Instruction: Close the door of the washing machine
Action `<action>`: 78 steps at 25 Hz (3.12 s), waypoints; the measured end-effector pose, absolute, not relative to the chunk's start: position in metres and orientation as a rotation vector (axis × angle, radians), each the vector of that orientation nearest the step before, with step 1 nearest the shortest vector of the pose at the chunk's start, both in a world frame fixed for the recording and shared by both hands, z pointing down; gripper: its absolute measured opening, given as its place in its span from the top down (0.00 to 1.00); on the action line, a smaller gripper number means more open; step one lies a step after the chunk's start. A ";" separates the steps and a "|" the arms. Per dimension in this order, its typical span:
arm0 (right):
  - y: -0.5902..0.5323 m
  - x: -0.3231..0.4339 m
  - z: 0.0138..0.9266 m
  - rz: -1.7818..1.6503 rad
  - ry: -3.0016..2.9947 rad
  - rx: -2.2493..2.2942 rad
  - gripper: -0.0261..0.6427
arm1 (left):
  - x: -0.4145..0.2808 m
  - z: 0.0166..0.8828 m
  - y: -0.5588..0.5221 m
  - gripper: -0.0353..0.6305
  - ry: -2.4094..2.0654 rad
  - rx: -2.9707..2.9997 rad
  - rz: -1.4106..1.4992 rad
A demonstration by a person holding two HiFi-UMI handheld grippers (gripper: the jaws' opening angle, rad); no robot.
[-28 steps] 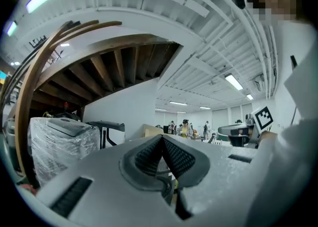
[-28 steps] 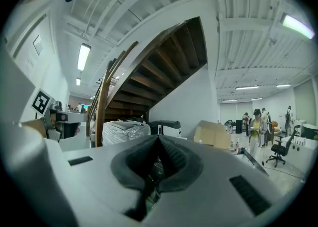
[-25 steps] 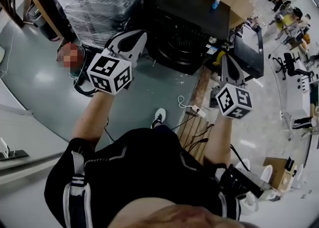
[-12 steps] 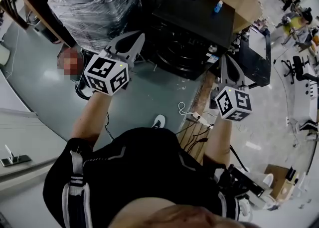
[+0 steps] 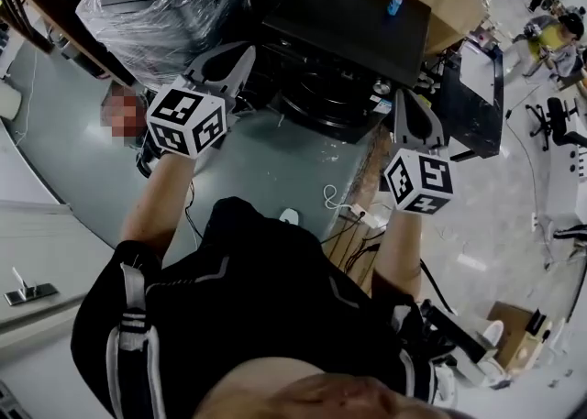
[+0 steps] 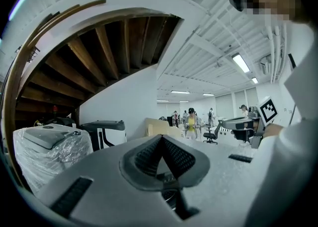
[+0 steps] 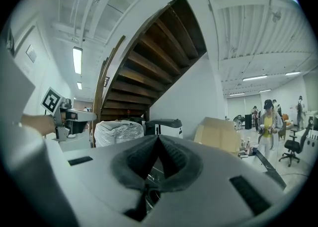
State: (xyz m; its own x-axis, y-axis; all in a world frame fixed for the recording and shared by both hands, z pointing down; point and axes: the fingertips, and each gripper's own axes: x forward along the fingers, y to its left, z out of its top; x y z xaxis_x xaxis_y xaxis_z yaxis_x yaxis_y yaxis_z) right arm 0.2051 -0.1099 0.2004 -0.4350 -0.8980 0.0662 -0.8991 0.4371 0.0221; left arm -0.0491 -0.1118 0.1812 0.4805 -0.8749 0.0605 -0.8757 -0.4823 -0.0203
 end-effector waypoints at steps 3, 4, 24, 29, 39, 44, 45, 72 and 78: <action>-0.115 0.214 0.196 0.021 -2.604 1.659 0.95 | -0.041 0.178 -0.122 0.94 -1.576 2.718 0.121; -0.118 0.216 0.194 0.016 -2.602 1.669 0.95 | -0.040 0.176 -0.127 0.94 -1.568 2.727 0.117; -0.215 0.128 0.202 0.009 -2.460 1.769 0.95 | -0.125 0.209 -0.260 0.94 -1.289 2.856 0.229; -0.228 0.095 0.215 0.093 -2.438 1.797 0.95 | -0.159 0.225 -0.284 0.94 -1.188 2.842 0.209; -0.228 0.039 0.264 0.217 -2.323 1.858 0.95 | -0.228 0.306 -0.310 0.94 -1.144 2.767 0.451; -0.229 0.001 0.297 0.301 -2.299 1.817 0.95 | -0.261 0.363 -0.318 0.94 -1.094 2.753 0.676; -0.229 -0.005 0.302 0.309 -2.293 1.810 0.95 | -0.265 0.371 -0.319 0.94 -1.069 2.749 0.685; -0.206 -0.122 0.445 0.675 -2.156 1.606 0.95 | -0.344 0.663 -0.291 0.73 -0.475 2.425 1.376; -0.199 -0.127 0.460 0.667 -2.126 1.568 0.95 | -0.348 0.687 -0.296 0.73 -0.475 2.413 1.425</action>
